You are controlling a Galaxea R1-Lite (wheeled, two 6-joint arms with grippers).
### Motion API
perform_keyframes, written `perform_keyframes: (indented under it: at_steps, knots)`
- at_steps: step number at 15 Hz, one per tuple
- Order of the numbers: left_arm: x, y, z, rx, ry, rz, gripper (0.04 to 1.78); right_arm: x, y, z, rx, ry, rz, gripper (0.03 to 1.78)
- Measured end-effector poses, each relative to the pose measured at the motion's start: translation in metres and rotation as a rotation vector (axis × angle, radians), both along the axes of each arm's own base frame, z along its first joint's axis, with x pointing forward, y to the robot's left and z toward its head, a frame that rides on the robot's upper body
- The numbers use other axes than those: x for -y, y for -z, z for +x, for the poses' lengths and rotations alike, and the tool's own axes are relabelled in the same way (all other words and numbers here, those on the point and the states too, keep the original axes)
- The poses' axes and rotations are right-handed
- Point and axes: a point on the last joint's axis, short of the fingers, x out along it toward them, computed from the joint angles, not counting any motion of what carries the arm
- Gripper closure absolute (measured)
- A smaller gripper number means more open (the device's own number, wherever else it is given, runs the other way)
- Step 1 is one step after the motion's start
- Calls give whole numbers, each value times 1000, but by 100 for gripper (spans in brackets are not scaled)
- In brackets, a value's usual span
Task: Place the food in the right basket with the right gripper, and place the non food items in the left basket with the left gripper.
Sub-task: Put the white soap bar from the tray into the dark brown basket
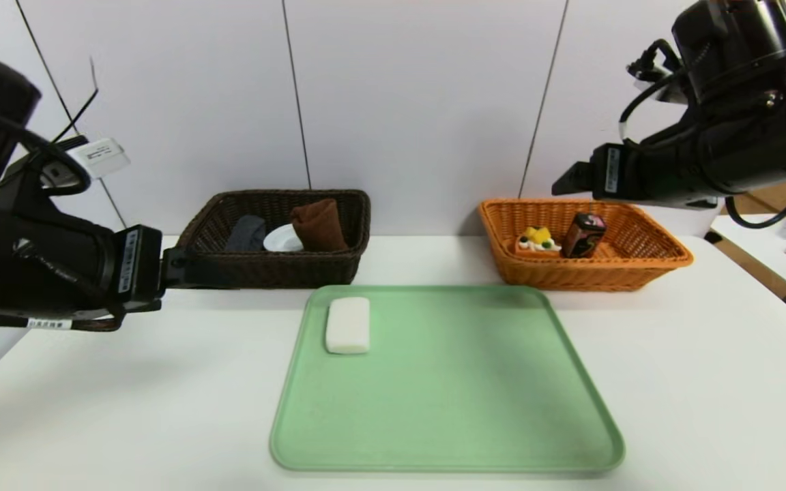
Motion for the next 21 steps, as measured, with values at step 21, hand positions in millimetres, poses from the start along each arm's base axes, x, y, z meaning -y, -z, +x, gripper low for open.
perform_keyframes:
  at_steps: [21]
  knots:
    - [173,110,131,-278,-91,335,13,12,51,-37,-130,-16,-51,12]
